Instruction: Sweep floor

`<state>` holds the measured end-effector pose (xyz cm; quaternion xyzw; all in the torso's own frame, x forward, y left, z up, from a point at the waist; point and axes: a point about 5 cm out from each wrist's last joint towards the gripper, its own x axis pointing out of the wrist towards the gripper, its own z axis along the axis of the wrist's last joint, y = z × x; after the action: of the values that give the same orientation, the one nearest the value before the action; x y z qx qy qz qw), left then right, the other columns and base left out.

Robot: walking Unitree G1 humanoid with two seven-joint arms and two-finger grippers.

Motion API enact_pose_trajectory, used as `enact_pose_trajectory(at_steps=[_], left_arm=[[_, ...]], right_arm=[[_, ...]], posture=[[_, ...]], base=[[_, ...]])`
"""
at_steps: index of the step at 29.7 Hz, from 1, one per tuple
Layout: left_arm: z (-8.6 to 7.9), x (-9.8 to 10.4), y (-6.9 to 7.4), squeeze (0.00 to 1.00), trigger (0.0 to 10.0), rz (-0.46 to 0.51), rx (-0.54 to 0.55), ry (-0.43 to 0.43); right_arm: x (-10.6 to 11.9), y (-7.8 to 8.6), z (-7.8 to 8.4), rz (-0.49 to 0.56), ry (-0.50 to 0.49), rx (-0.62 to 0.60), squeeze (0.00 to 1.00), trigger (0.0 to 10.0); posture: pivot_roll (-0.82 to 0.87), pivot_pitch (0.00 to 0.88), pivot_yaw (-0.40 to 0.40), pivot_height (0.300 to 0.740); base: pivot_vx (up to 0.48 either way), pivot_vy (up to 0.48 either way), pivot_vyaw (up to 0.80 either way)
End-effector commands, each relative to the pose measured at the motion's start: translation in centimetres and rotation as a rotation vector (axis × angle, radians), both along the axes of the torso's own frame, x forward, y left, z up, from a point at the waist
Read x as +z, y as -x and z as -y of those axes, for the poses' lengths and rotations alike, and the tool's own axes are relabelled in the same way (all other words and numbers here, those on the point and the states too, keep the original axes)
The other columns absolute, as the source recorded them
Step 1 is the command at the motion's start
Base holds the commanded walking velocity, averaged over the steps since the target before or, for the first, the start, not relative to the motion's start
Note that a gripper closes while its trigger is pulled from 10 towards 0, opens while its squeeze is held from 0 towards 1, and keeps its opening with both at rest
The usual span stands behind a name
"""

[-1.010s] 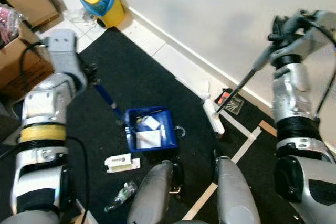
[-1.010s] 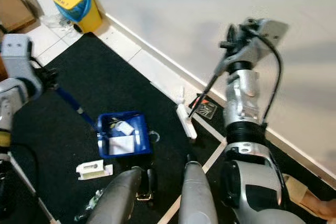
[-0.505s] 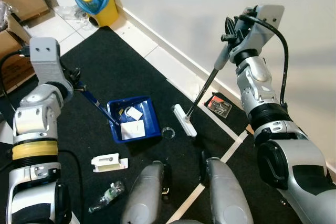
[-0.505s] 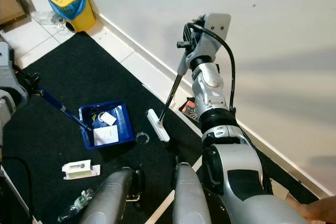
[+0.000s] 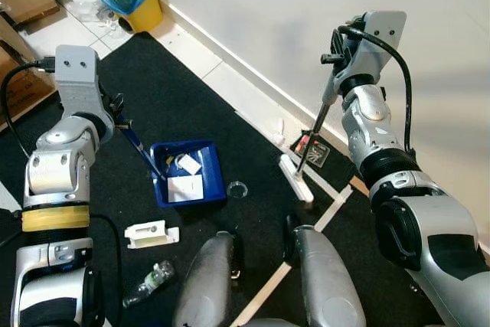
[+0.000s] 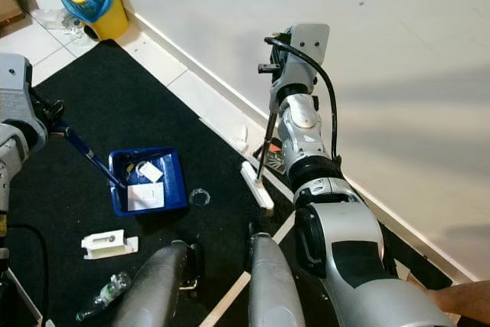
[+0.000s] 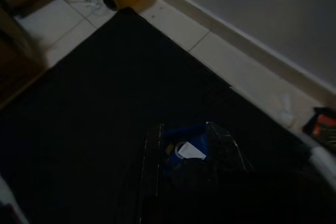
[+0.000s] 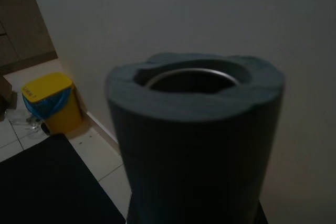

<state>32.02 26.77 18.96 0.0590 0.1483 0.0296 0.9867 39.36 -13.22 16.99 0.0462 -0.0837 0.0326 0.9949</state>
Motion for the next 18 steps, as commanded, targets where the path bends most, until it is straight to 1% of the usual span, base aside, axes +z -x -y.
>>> enact_pose_trajectory(at_steps=[1, 2, 5, 9, 10, 11, 12, 13, 14, 16, 17, 18], left_arm=[[0.4, 1.3, 0.0, 0.0, 10.0, 0.049, -0.033, 0.037], [0.8, 2.0, -0.1, 0.0, 10.0, 0.066, -0.048, 0.045], [1.1, 2.5, 0.1, 0.0, 10.0, 0.072, -0.062, 0.044], [1.0, 2.0, 0.3, 0.0, 10.0, 0.046, -0.059, 0.031], [0.7, 0.8, 0.4, 0.0, 10.0, 0.012, -0.042, 0.046], [0.7, 0.8, 0.4, 0.0, 10.0, 0.012, -0.042, 0.046], [0.4, 0.0, 0.4, 0.0, 10.0, -0.008, -0.03, 0.057], [-0.2, -1.7, 0.5, 0.0, 10.0, -0.056, 0.001, 0.067], [-0.2, -1.7, 0.5, 0.0, 10.0, -0.056, 0.001, 0.067], [-0.7, -3.0, 0.6, 0.0, 10.0, -0.091, 0.025, 0.077], [-1.4, -4.2, 0.7, 0.0, 10.0, -0.125, 0.061, 0.08], [-1.4, -4.2, 0.7, 0.0, 10.0, -0.125, 0.061, 0.08]], right_arm=[[0.7, -0.1, 0.0, 0.037, -0.01, -0.008, 0.0, 10.0], [0.8, -0.2, 0.2, 0.041, -0.011, -0.011, 0.0, 10.0], [0.8, -0.2, 0.3, 0.045, -0.01, -0.015, 0.0, 10.0], [0.7, -0.1, 0.5, 0.043, -0.01, -0.021, 0.0, 10.0], [0.6, -0.1, 0.6, 0.042, -0.01, -0.024, 0.0, 10.0], [0.6, -0.1, 0.6, 0.042, -0.01, -0.024, 0.0, 10.0], [0.5, 0.0, 0.6, 0.041, -0.01, -0.025, 0.0, 10.0], [0.5, 0.0, 0.6, 0.041, -0.01, -0.026, 0.0, 10.0], [0.5, 0.0, 0.6, 0.041, -0.01, -0.026, 0.0, 10.0], [0.5, 0.0, 0.7, 0.041, -0.009, -0.027, 0.0, 10.0], [0.5, -0.1, 0.7, 0.041, -0.009, -0.028, 0.0, 10.0], [0.5, -0.1, 0.7, 0.041, -0.009, -0.028, 0.0, 10.0]], posture=[[0.13, 0.265, -0.031, 0.74], [0.13, 0.263, -0.029, 0.74], [0.12, 0.26, -0.023, 0.74], [0.12, 0.259, -0.019, 0.74], [0.12, 0.257, -0.02, 0.74], [0.12, 0.257, -0.02, 0.74], [0.12, 0.257, -0.02, 0.74], [0.12, 0.257, -0.021, 0.74], [0.12, 0.257, -0.021, 0.74], [0.11, 0.258, -0.022, 0.74], [0.11, 0.259, -0.025, 0.74], [0.11, 0.259, -0.025, 0.74]], base=[[0.0, 0.0, 0.0], [0.0, 0.0, 0.0], [0.0, 0.0, 0.0], [0.0, 0.0, 0.0], [0.0, 0.0, 0.0], [0.0, 0.0, 0.0], [0.0, 0.0, 0.0], [0.0, 0.0, 0.0], [0.0, 0.0, 0.0], [0.0, 0.0, 0.0], [0.0, 0.0, 0.0], [0.0, 0.0, 0.0]])
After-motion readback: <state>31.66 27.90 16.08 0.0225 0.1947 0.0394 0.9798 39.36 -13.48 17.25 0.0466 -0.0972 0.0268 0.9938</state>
